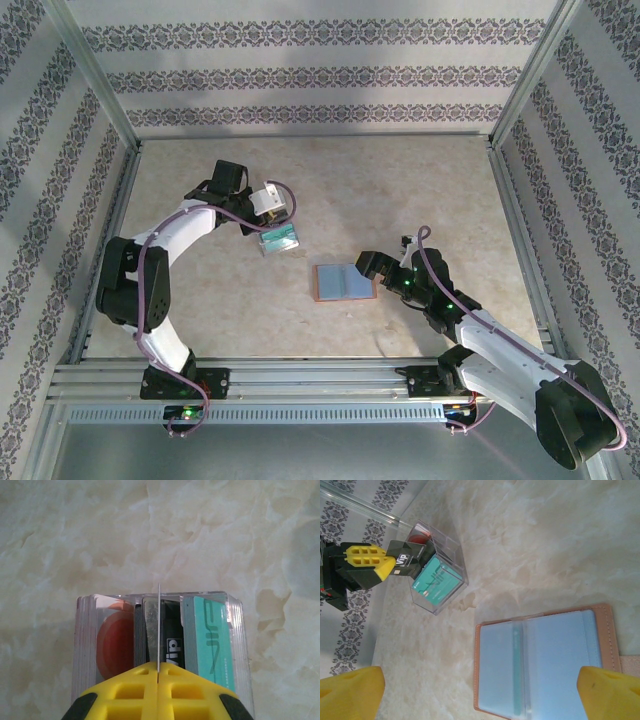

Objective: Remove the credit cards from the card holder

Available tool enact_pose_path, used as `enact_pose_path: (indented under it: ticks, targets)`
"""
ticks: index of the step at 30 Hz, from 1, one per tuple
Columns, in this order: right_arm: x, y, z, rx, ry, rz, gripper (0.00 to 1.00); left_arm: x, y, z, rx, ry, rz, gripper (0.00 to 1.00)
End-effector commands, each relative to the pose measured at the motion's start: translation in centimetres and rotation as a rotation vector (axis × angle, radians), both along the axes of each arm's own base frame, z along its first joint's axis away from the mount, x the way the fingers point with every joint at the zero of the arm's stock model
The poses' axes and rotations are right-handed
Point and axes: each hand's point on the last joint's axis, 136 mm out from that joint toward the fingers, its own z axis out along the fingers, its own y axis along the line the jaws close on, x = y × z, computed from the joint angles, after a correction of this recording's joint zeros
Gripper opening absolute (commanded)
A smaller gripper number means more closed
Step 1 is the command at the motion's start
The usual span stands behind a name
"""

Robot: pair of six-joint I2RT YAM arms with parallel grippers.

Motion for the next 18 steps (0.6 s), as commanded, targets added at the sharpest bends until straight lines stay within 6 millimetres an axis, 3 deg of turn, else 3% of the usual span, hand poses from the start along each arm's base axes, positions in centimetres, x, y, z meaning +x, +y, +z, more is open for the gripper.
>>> enact_pose_path:
  ticks: [1, 18]
  targets:
    - [0.3, -0.1, 0.9, 0.008, -0.02, -0.014, 0.98, 0.9, 0.3, 0.3, -0.002, -0.02, -0.024, 0.0]
    - [0.1, -0.3, 1.1, 0.009, -0.028, -0.018, 0.98, 0.6, 1.3, -2.6, 0.068, 0.061, -0.025, 0.0]
